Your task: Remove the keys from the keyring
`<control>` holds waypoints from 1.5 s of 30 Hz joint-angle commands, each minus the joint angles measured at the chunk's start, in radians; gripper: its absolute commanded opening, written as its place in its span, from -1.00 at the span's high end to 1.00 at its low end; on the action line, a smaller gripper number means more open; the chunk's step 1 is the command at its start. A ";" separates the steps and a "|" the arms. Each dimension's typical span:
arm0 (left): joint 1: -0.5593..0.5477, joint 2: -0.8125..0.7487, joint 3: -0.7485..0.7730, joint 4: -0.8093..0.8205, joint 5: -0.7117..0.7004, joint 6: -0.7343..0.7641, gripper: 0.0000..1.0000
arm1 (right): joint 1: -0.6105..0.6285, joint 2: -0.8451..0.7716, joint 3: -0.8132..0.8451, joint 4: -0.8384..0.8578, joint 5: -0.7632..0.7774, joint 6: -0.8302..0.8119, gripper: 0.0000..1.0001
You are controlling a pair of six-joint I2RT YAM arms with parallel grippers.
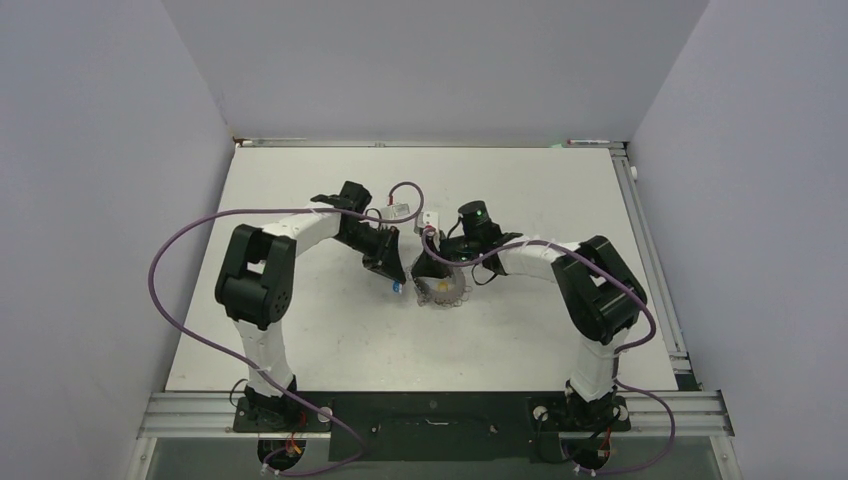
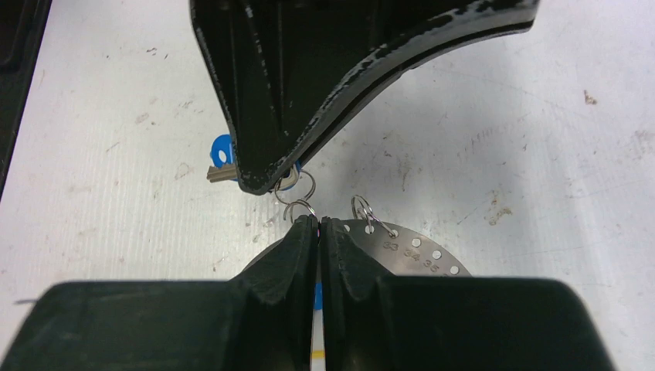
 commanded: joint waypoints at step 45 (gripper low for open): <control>0.201 -0.520 -0.513 0.903 0.029 -1.863 1.00 | -0.086 -0.265 0.277 -0.427 0.217 0.112 -0.04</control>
